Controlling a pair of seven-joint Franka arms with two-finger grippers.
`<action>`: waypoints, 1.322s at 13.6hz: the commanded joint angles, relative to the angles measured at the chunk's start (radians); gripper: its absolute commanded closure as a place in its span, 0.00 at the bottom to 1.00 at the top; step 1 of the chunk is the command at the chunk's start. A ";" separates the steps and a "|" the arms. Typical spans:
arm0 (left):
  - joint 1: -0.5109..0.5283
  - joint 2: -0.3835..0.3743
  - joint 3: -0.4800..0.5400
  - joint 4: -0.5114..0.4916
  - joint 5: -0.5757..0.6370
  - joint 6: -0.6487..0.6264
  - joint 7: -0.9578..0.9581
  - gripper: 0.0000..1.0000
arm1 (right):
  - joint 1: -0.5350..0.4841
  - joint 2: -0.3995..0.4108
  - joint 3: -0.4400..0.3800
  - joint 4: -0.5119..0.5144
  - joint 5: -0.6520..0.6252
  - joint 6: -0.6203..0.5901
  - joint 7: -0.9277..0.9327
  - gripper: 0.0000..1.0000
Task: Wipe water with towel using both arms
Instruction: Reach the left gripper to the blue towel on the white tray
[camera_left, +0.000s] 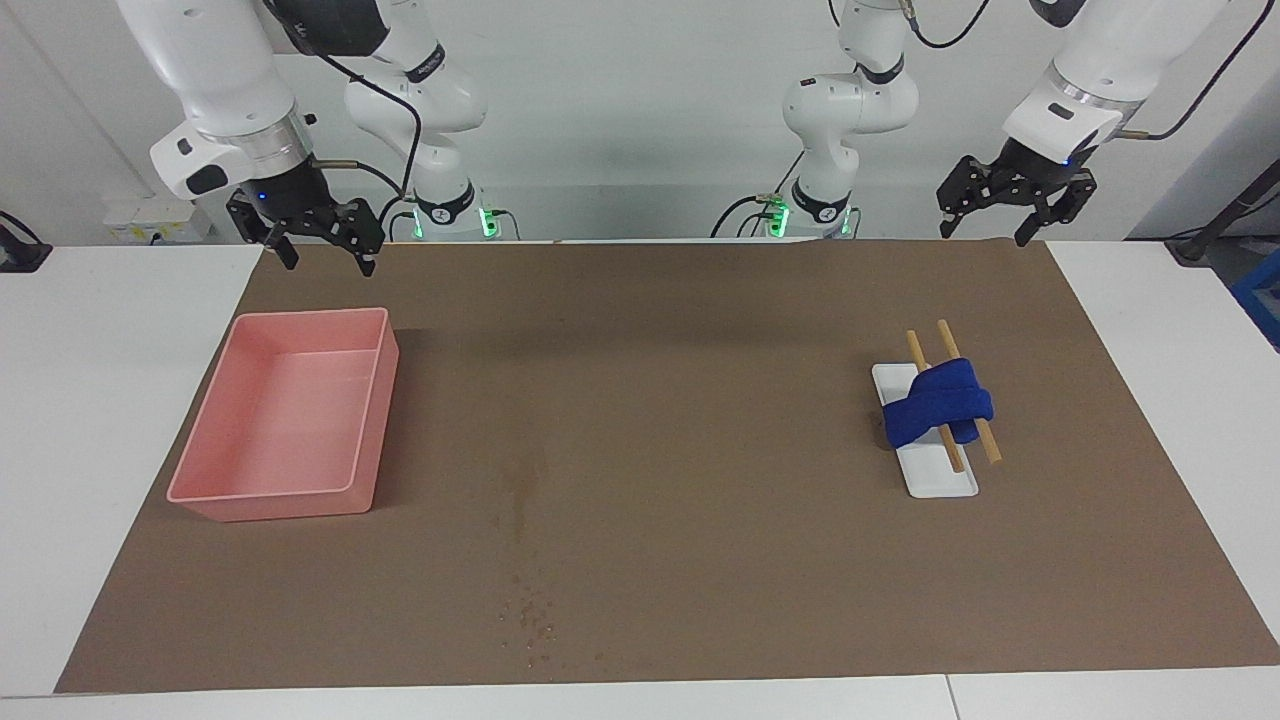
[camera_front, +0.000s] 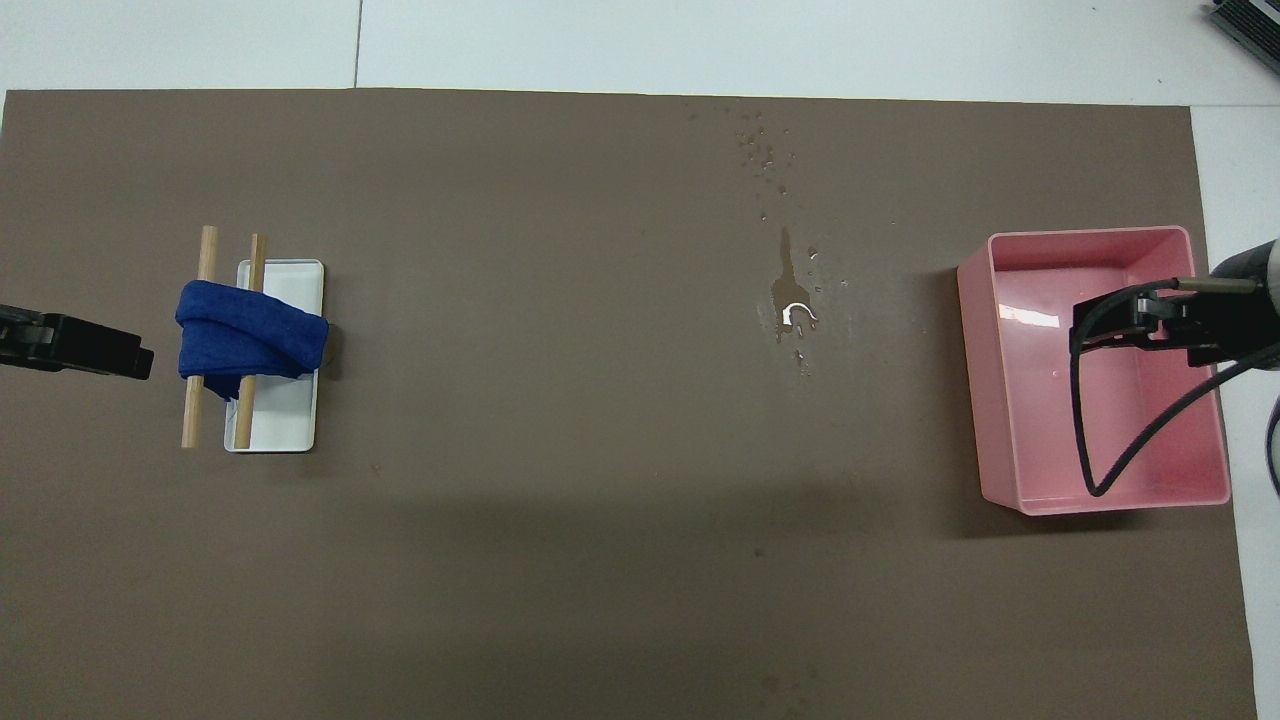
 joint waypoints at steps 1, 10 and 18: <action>-0.004 -0.004 0.007 0.003 0.004 0.004 0.010 0.00 | -0.008 -0.024 -0.001 -0.023 0.013 0.005 0.005 0.00; 0.055 0.024 0.005 -0.311 0.069 0.585 -0.183 0.00 | -0.008 -0.024 -0.004 -0.019 0.013 0.019 0.012 0.00; 0.038 0.121 0.005 -0.493 0.234 0.874 -0.346 0.05 | -0.008 -0.011 -0.004 -0.022 0.012 0.066 0.017 0.02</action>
